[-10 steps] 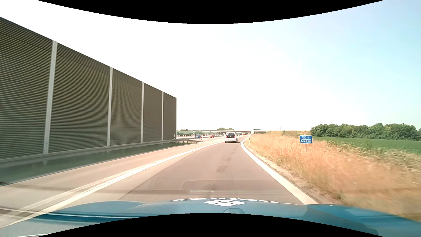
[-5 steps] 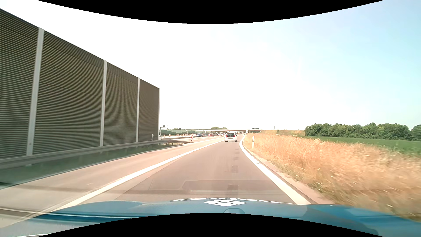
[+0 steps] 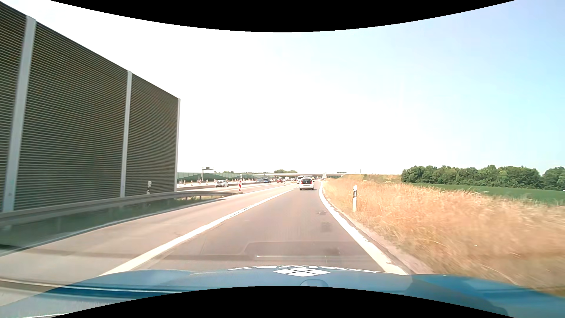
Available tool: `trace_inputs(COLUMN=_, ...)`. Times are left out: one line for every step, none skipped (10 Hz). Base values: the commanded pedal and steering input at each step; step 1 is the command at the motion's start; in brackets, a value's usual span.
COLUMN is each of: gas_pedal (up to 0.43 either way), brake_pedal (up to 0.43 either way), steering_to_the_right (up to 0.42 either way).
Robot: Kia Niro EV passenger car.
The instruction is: Follow the waypoints while adhering to traffic rules and regulations
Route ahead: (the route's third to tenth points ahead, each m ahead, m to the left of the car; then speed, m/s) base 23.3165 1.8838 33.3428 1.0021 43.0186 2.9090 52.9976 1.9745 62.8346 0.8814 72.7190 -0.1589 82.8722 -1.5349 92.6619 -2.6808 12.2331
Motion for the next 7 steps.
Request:
trace_inputs(gas_pedal=0.197, brake_pedal=0.0, steering_to_the_right=0.024)
trace_inputs(gas_pedal=0.197, brake_pedal=0.0, steering_to_the_right=0.024)
trace_inputs(gas_pedal=0.197, brake_pedal=0.0, steering_to_the_right=0.023)
trace_inputs(gas_pedal=0.197, brake_pedal=0.0, steering_to_the_right=0.023)
trace_inputs(gas_pedal=0.197, brake_pedal=0.0, steering_to_the_right=0.021)
trace_inputs(gas_pedal=0.197, brake_pedal=0.0, steering_to_the_right=0.02)
trace_inputs(gas_pedal=0.197, brake_pedal=0.0, steering_to_the_right=0.017)
